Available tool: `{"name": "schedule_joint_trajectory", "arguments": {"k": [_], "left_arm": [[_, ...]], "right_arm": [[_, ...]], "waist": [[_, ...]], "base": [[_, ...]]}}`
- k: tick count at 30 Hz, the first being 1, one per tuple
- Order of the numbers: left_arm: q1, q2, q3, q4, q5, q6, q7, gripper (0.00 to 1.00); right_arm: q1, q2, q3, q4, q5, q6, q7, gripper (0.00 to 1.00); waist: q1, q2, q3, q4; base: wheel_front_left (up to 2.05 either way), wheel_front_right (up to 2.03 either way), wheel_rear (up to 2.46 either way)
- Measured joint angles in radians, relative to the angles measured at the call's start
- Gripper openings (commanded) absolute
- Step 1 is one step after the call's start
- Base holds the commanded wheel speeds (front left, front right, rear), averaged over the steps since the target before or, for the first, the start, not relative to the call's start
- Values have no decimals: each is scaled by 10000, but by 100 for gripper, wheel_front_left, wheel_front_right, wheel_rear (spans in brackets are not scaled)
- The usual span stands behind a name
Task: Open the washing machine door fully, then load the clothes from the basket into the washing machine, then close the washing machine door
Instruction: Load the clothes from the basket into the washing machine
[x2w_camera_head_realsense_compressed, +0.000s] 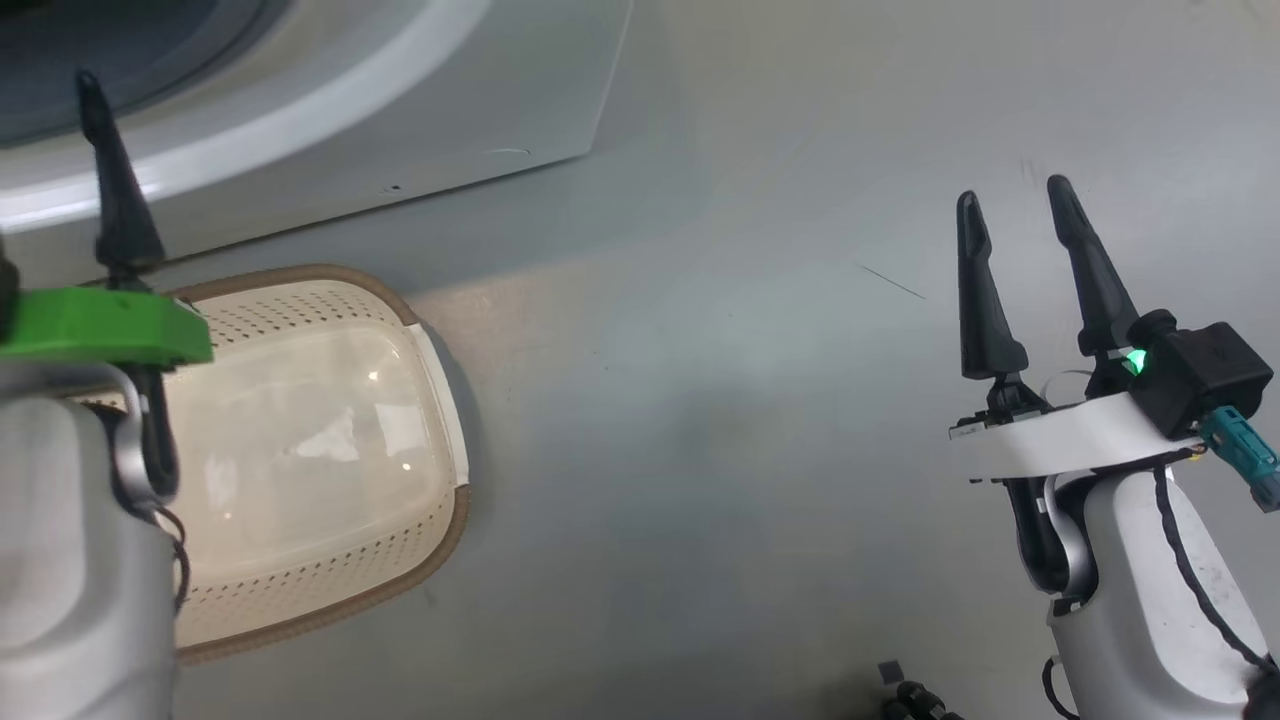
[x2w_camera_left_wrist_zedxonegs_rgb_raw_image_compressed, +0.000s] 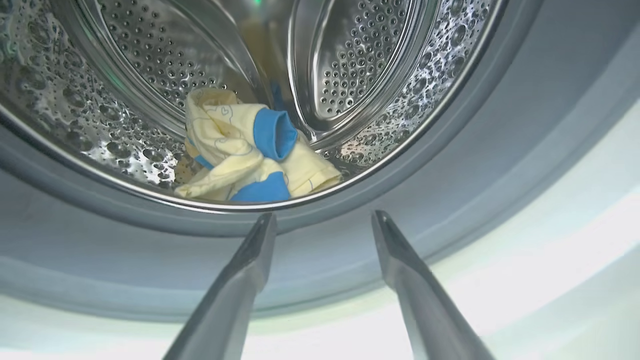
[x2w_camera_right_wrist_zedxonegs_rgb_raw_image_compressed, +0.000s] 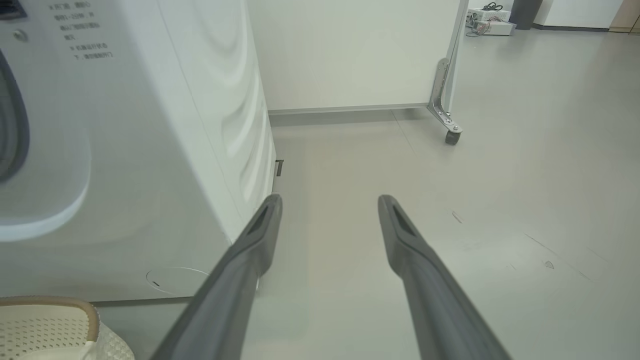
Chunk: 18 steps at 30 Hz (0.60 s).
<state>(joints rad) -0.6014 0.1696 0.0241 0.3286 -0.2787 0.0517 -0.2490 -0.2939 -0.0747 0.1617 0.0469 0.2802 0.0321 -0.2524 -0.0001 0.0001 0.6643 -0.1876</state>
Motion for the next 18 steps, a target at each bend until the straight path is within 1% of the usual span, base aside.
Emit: {"name": "schedule_joint_trajectory", "arguments": {"k": [3, 8, 14, 18], "left_arm": [[709, -389, -169, -180, 71, 148, -21, 100], [1581, -855, -305, -483, 77, 182, -33, 100], [2630, -1185, -420, -811, 77, 224, -33, 100], [3294, -1183, -466, -1047, 77, 234, -33, 100]], "right_arm": [[252, -84, -50, 98, -104, -2, 2, 100], [634, -272, -138, 280, -276, 2, 2, 100], [1077, -309, -221, 414, -322, 2, 2, 100], [1483, -355, -244, 529, -362, 0, 2, 100]], "waist": [[0, 0, -301, 254], [0, 0, -885, 666], [0, 0, -1692, 1117], [0, 0, -2249, 1393]], "base": [[0, 0, 0], [0, 0, 0], [0, 0, 0], [0, 0, 0]]}}
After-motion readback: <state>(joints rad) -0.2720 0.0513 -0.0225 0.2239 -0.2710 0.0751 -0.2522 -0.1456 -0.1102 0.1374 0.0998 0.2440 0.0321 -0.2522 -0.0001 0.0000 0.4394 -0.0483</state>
